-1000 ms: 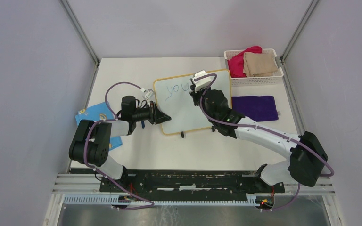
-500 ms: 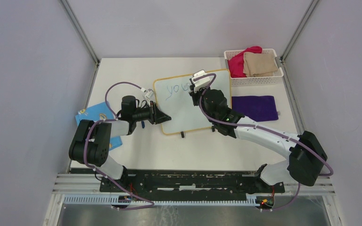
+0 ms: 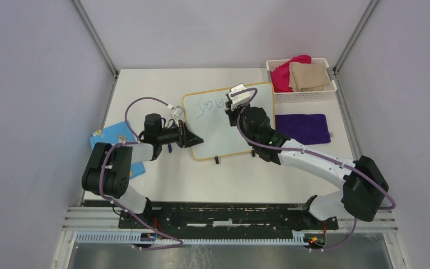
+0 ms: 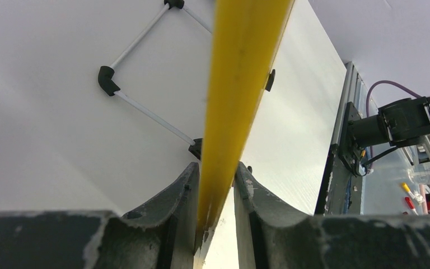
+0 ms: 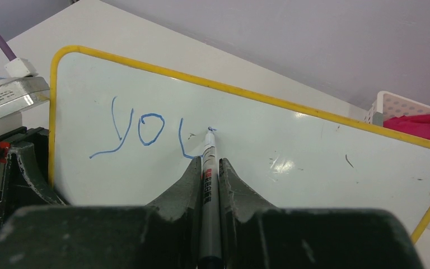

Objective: Write a sentence on the whiteboard

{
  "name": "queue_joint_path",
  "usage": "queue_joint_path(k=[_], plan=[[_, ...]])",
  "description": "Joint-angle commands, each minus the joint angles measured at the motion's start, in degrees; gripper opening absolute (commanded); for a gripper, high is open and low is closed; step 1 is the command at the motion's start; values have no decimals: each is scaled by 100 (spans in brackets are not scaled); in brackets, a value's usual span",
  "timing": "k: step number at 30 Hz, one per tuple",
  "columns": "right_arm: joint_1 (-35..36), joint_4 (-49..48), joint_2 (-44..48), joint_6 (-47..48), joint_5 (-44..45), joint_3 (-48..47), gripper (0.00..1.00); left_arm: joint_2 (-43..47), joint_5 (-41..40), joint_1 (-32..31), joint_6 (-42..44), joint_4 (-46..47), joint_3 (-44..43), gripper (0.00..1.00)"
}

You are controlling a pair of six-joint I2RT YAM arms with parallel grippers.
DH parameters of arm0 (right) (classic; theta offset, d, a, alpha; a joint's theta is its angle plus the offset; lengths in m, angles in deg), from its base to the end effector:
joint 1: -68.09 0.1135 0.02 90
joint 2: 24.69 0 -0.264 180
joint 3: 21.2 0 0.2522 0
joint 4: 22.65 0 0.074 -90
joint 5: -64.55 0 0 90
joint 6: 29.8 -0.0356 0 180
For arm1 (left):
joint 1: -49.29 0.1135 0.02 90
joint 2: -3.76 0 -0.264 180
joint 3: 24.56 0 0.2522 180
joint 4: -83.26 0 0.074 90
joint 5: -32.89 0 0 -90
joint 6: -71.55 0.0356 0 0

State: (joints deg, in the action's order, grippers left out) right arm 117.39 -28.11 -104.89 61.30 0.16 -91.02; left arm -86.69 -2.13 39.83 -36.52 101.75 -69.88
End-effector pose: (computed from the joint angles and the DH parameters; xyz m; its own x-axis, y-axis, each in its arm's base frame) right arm 0.2261 0.2393 0.3191 -0.0482 -0.0826 -0.9954 -0.4038 0.9131 -0.0562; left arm 0.2757 -0.0755 0.1564 -0.6737 -0.0682 -0.7359 0.6389 0.4466 -0.6263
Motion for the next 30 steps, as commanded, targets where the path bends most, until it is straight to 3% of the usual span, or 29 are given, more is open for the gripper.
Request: queue_joint_path(k=[1,9,18,30], plan=[[-53,-156,153,-102,-11,196,0,13,-453,-63,497,-329,-71,34],[-52,-145,314,-299,-104,393,0,16,-463,-74,521,-375,-86,34],[-46,-309,1100,-427,-135,580,0,-7,-472,-74,524,-386,-88,33],[-128,-613,1457,-193,257,991,0,-96,-453,-74,529,-386,-88,21]])
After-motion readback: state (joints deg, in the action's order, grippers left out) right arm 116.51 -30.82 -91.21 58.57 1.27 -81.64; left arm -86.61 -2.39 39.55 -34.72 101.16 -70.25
